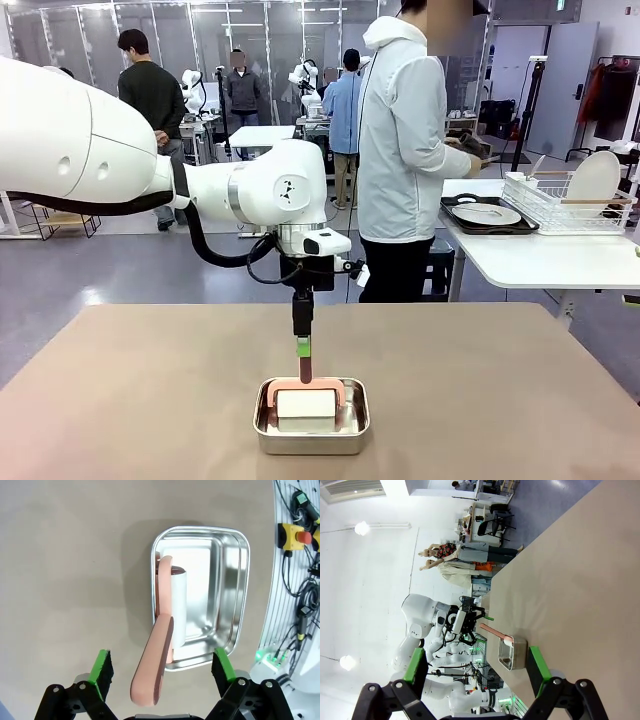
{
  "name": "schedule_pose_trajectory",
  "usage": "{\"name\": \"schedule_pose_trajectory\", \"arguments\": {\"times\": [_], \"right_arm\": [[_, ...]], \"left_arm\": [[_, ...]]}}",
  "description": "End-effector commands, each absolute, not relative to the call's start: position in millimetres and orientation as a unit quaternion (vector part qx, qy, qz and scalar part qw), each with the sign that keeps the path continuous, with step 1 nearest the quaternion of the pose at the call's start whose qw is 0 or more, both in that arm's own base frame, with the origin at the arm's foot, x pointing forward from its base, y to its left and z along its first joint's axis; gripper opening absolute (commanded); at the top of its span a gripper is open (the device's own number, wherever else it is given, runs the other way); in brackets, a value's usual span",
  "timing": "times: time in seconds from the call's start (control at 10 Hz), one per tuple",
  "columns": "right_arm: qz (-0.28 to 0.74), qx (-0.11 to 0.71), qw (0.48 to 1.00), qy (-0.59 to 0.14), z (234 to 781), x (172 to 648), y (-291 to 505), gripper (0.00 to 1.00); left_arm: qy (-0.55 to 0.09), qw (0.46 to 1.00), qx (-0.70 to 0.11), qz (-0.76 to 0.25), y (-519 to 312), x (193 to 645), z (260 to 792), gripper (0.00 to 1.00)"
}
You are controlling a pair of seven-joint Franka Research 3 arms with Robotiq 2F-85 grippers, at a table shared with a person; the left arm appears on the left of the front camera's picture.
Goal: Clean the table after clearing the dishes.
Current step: When the right (or left) Handle tray is removed, use the right hand (or left hand) to clean the right (or left) side of the table with the Lint Roller.
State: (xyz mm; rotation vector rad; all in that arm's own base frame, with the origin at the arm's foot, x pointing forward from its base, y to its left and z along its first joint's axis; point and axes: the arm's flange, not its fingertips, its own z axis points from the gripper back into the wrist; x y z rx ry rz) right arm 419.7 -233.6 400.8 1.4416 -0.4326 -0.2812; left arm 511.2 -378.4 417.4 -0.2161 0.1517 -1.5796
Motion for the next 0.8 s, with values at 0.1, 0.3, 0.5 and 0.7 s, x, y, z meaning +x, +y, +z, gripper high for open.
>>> {"name": "schedule_pose_trajectory", "arguments": {"times": [0.1, 0.3, 0.5, 0.7], "right_arm": [[-0.123, 0.654, 0.72, -0.197, 404.0, 418.5, -233.3, 1.0], [-0.123, 0.654, 0.72, -0.197, 404.0, 418.5, -233.3, 1.0], [-0.123, 0.654, 0.72, -0.197, 404.0, 418.5, -233.3, 1.0], [-0.123, 0.654, 0.72, -0.197, 404.0, 418.5, -233.3, 1.0]], "left_arm": [[0.077, 0.693, -0.104, -0.709, -372.8, 506.6, 413.6, 0.43], [0.077, 0.7, -0.124, -0.699, -369.4, 509.6, 414.5, 0.0], [0.075, 0.701, -0.127, -0.698, -368.5, 511.7, 414.7, 0.0], [0.077, 0.698, -0.127, -0.701, -369.2, 510.9, 416.7, 0.0]]}}
